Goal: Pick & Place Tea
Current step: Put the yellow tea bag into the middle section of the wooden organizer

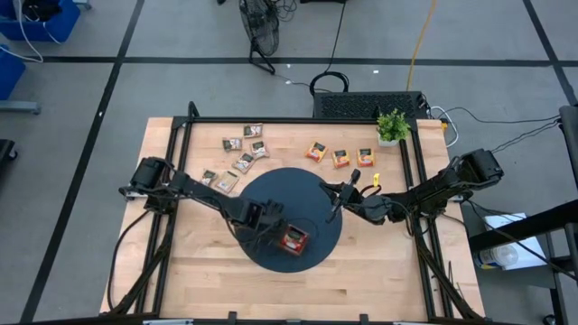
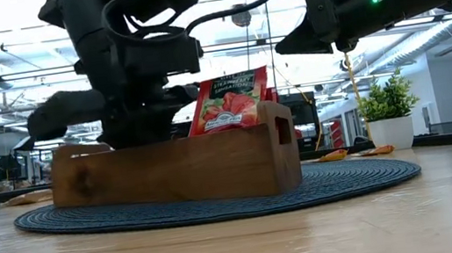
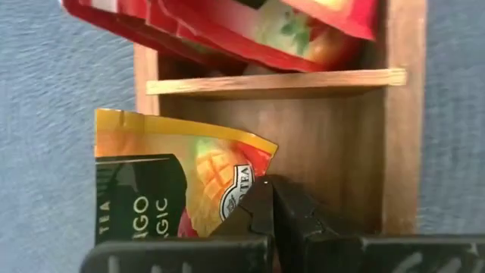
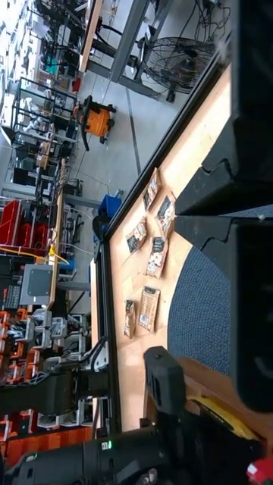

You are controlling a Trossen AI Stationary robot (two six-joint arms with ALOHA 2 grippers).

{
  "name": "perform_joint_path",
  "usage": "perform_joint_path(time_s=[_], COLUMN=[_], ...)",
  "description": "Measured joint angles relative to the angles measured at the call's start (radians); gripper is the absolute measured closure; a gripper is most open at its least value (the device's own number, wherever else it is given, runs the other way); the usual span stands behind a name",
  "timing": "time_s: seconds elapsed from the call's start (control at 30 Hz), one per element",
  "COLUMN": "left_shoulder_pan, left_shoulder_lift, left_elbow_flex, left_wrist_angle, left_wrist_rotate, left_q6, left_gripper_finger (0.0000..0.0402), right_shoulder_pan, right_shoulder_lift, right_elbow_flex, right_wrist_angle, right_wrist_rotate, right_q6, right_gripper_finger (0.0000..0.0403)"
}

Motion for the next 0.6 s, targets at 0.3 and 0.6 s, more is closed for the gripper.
perform_joint_path(time_s=[0.3, 0.6], left_shoulder_pan=[-0.038, -0.059], left_shoulder_lift=[0.002, -0.05], left_elbow_flex=[-0.002, -0.002], left_wrist_angle=[-0.005, -0.022], left_wrist_rotate=[-0.143, -0.155], left_q6=[-0.016, -0.023], left_gripper_finger=[0.0398, 0.0371], right_shoulder_pan=[0.0, 0.0], right_shoulder_lift=[0.0, 0.0], right_elbow_flex=[0.0, 0.0], right_wrist_angle=[0.0, 0.0], right_wrist_rotate=[0.0, 0.0], right_q6=[0.001, 0.001], right_gripper_finger=[0.0403, 0.0403])
